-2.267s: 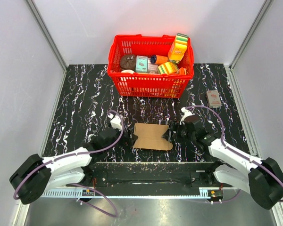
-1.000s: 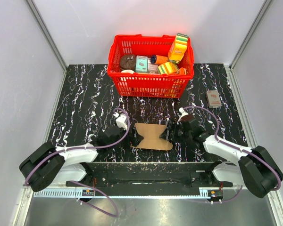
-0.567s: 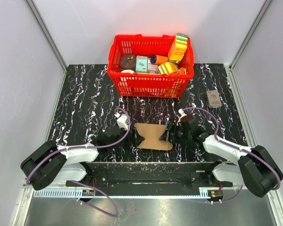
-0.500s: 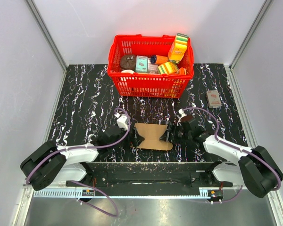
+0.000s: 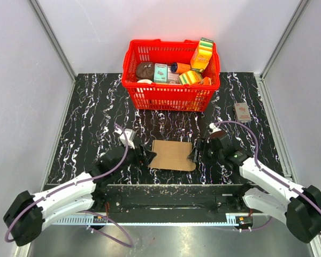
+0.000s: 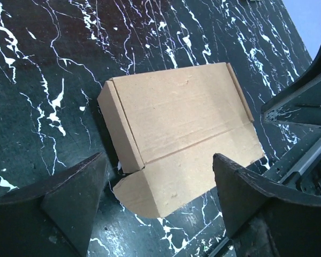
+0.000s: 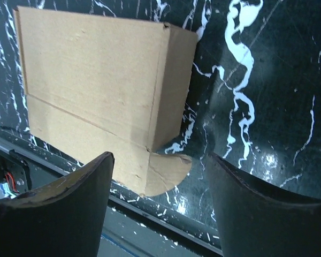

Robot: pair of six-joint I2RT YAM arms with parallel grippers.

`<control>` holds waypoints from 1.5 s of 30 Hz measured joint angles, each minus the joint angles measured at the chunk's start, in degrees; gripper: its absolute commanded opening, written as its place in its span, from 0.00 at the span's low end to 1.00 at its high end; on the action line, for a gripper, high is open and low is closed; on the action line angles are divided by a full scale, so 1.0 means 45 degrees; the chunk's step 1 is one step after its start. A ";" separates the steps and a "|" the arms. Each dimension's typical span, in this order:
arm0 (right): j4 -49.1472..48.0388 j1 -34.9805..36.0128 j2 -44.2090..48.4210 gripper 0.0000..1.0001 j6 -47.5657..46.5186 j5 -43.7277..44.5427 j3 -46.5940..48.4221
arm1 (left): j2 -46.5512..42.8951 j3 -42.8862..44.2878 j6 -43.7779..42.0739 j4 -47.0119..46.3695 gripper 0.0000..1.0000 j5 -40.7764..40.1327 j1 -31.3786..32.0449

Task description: Fold the paper box

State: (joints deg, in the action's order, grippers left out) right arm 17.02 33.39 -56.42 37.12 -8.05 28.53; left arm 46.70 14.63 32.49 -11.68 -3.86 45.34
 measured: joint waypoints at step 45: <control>-0.0146 0.3147 -0.1166 0.69 0.1520 0.2273 0.0330 | 0.2293 -0.0160 0.0797 -0.0267 0.68 -0.0597 0.2035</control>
State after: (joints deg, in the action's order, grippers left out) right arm 16.36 47.55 -61.67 43.97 2.17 30.02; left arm 57.01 13.91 36.07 -12.88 -6.55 54.50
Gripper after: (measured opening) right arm 0.695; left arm 0.688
